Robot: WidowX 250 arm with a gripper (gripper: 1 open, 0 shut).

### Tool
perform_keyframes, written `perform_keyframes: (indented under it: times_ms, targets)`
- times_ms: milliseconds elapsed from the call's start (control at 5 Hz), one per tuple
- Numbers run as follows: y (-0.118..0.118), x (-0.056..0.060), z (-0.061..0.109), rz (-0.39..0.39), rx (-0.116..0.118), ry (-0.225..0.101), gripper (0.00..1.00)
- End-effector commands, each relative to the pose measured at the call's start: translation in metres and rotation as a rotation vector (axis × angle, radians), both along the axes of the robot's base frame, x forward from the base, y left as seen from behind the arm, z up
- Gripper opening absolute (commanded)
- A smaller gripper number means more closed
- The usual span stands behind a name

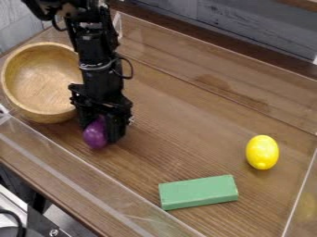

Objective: Put the purple eggplant in the brown bowl

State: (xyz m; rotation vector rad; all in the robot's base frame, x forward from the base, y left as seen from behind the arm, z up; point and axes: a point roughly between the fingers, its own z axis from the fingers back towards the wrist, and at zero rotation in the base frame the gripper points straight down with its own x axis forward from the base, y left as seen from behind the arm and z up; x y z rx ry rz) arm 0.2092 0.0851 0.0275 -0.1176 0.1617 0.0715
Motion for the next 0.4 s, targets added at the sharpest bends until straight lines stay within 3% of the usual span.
perform_keyframes:
  times_ms: [0, 200]
  targets:
    - [0.007, 0.0089, 0.0234, 0.015, 0.022, -0.063, 0.0]
    - [0.0097, 0.0091, 0.0315, 0.023, 0.023, -0.069, 0.0]
